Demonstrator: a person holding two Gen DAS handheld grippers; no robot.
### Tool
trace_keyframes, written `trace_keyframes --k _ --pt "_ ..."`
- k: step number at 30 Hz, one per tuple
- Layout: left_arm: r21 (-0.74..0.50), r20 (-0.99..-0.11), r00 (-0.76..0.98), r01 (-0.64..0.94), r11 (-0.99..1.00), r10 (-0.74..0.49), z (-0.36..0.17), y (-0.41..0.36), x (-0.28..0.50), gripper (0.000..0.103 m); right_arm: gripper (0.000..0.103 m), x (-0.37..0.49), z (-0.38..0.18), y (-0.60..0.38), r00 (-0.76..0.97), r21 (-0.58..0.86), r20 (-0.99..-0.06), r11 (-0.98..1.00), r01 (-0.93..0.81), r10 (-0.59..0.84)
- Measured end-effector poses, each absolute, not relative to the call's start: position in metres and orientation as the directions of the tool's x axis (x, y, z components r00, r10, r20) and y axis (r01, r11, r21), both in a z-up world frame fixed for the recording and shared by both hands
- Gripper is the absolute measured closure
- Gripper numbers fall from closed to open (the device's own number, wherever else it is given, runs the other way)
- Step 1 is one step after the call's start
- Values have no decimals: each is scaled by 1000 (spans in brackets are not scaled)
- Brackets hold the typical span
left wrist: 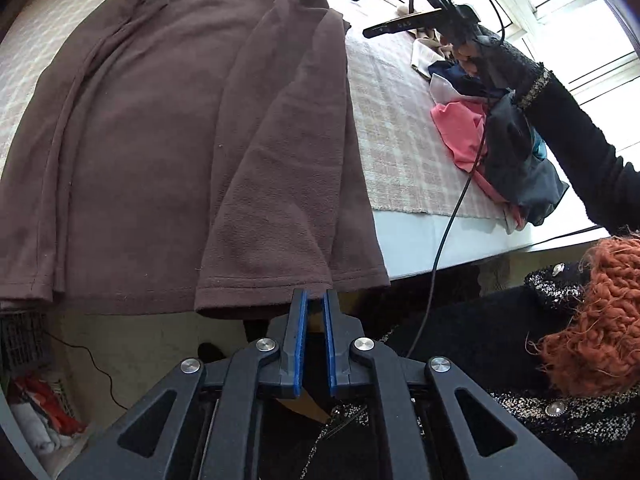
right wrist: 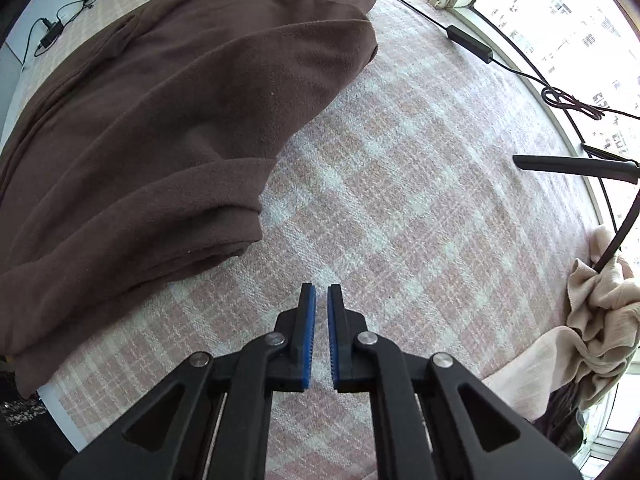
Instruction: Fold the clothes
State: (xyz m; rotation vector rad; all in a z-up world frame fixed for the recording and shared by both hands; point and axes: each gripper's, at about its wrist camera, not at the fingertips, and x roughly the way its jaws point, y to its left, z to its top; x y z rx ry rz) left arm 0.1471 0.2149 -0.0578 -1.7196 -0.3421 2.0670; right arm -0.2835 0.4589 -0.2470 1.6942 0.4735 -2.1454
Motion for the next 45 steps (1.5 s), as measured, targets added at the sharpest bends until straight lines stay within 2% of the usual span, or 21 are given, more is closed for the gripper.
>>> trace_keyframes --k 2,4,7,9,10,12,16,21,26,32,33,34,36,38,42,45 --pt "-417 -881 -171 -157 -895 441 -54 206 145 95 65 -281 -231 458 -215 70 -958 -881 467 -190" --pt "-342 -901 -217 -173 -924 374 -48 205 141 94 60 -282 -225 456 -190 174 -942 -887 429 -277" --pt "-324 -897 -257 -171 -931 359 -50 203 128 88 60 -286 -227 442 -207 187 -935 -895 405 -289" --pt "-317 -895 -274 -167 -934 353 -53 203 117 88 62 -289 -241 424 -186 146 -950 -887 438 -249" --pt "-314 -895 -275 -174 -934 352 -53 205 111 88 69 -282 -252 418 -157 131 -961 -876 464 -227" --pt "-289 -897 -284 -204 -935 339 -48 209 97 88 70 -269 -260 413 -142 46 -980 -860 508 -136" --pt "-263 -876 -336 -269 -927 346 -30 220 36 85 70 -273 -228 447 -195 226 -926 -888 400 -324" --pt "-220 -852 -381 -366 -904 361 -15 262 -83 76 70 -277 -235 464 -225 222 -920 -898 379 -322" --pt "-121 -888 -351 -443 -888 296 -37 315 -171 67 70 -277 -257 461 -236 243 -901 -874 420 -364" --pt "-67 -920 -316 -457 -887 232 -65 342 -221 67 70 -293 -276 462 -198 310 -886 -853 420 -419" --pt "-67 -922 -311 -460 -886 231 -67 345 -226 68 70 -294 -278 462 -195 324 -881 -850 415 -432" --pt "-69 -924 -303 -463 -884 231 -70 347 -231 75 73 -294 -279 463 -190 334 -879 -848 413 -438" --pt "-101 -932 -263 -468 -878 248 -76 349 -239 101 80 -294 -279 465 -184 350 -874 -845 405 -450" --pt "-113 -926 -273 -463 -879 263 -72 345 -241 102 88 -291 -277 468 -183 361 -869 -841 402 -460" --pt "-185 -902 -284 -425 -886 325 -59 324 -246 102 91 -283 -274 474 -186 378 -858 -835 400 -478" --pt "-188 -911 -276 -384 -904 307 -74 316 -252 101 92 -281 -276 480 -180 407 -848 -830 382 -499"
